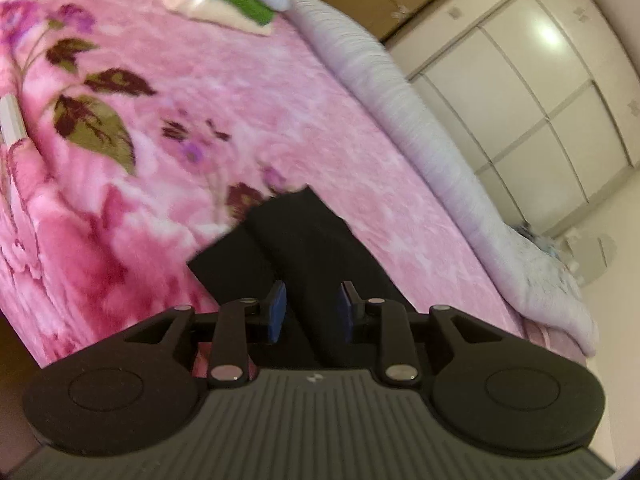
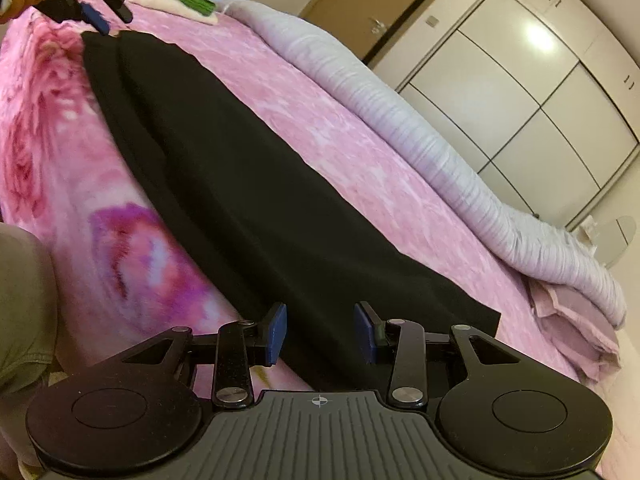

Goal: Fold clothes

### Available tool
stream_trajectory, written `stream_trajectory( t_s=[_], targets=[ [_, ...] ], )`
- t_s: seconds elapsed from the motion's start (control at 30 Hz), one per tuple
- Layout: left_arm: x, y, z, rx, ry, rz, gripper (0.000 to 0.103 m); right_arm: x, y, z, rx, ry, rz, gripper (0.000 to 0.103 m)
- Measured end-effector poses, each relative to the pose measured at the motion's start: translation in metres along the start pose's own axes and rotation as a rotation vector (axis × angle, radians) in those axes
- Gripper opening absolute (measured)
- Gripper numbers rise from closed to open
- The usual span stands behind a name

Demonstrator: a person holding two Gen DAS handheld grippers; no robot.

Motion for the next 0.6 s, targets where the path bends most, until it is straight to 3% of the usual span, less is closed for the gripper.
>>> stream_trajectory(
  t_s=[0.13,0.23,0.27,0.3,0.33,0.47,0.6],
  targets=[
    [0.004,-0.009,-0.026,0.024,-0.012,0.038,0.023,-0.004,0.001,-0.004,0.006,-0.006,0.0,0.037],
    [0.003,-0.007,-0.036,0.03,-0.034,0.025,0.022,-0.006,0.0,-0.004,-0.001,-0.02,0.001,0.024],
    [0.003,-0.006,-0.037,0.024,-0.04,0.012,0.02,-0.006,0.0,-0.004,-0.003,-0.024,0.002,0.017],
    [0.003,-0.006,-0.036,0.02,-0.048,-0.002,0.009,-0.006,0.0,-0.004,-0.001,-0.029,0.005,0.014],
    [0.003,-0.007,-0.035,0.018,-0.057,-0.016,0.009,-0.006,0.0,-0.004,-0.001,-0.031,0.008,0.014],
    [0.007,-0.009,-0.028,-0.001,-0.05,-0.011,0.009,-0.004,-0.001,-0.004,-0.005,-0.028,0.018,0.011],
    [0.015,-0.011,-0.024,-0.017,-0.048,0.034,0.019,-0.005,-0.001,-0.003,0.003,-0.031,0.017,0.012]
  ],
)
Point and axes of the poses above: each gripper's, at about its wrist camera, not at the fingertips, and z roughly against the way its jaws point, x to its left, y to its underside, the point moved 3 cm from there along -z, roughly the way its jaws point, and after that the axes turned 1 degree about -y, right-handed, at the moved point
